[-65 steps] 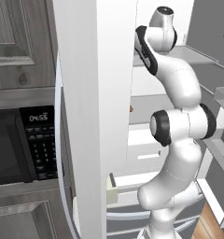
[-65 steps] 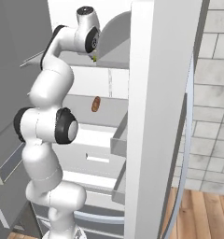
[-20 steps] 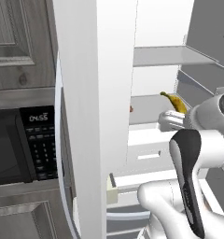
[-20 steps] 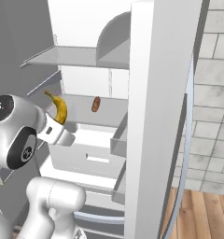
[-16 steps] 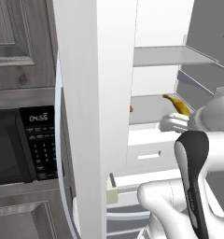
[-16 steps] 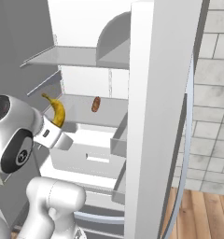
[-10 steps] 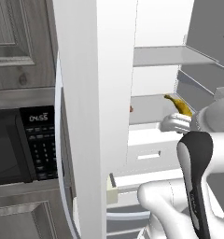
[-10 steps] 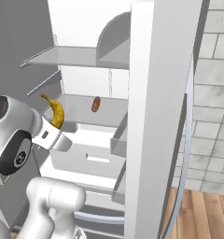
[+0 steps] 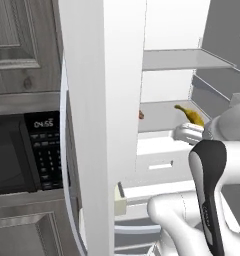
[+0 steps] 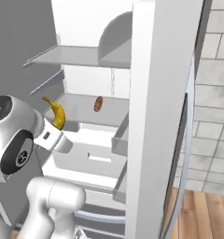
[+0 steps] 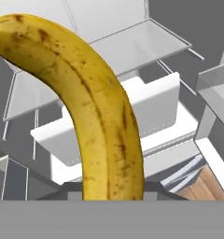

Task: Pick up the apple and banana from the fridge and place one fruit on each plate on the dining counter.

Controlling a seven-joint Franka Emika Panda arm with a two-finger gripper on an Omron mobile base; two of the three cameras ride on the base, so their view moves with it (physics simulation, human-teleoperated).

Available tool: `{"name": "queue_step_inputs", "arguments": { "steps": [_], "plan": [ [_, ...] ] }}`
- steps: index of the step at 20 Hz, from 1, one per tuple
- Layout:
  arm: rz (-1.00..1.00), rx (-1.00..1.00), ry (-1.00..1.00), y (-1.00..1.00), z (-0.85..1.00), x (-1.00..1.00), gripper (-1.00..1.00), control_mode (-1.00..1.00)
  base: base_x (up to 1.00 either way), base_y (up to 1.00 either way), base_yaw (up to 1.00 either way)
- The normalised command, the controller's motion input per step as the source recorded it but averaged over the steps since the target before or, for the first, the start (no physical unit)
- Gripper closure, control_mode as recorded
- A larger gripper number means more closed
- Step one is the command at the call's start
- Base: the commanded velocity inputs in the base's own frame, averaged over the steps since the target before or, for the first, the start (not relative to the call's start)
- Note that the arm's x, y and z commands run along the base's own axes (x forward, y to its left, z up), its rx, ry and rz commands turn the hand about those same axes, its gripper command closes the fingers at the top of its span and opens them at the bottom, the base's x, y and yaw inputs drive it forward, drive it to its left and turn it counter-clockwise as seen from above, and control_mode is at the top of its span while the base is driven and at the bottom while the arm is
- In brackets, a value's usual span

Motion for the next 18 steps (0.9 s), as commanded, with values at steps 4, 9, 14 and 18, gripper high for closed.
{"name": "queue_step_inputs", "arguments": {
  "steps": [4, 9, 14, 18],
  "plan": [
    [0.0, 0.0, 0.0, 0.0, 0.0, 0.0, 1.0, 1.0, -0.49, 0.0, 0.25],
    [0.0, 0.0, 0.0, 0.0, 0.0, 0.0, 1.0, 1.0, -0.67, -0.02, 0.24],
    [0.0, 0.0, 0.0, 0.0, 0.0, 0.0, 1.0, 1.0, -0.57, -0.04, 0.3],
    [0.0, 0.0, 0.0, 0.0, 0.0, 0.0, 1.0, 1.0, -0.47, -0.04, 0.34]
  ]
}}
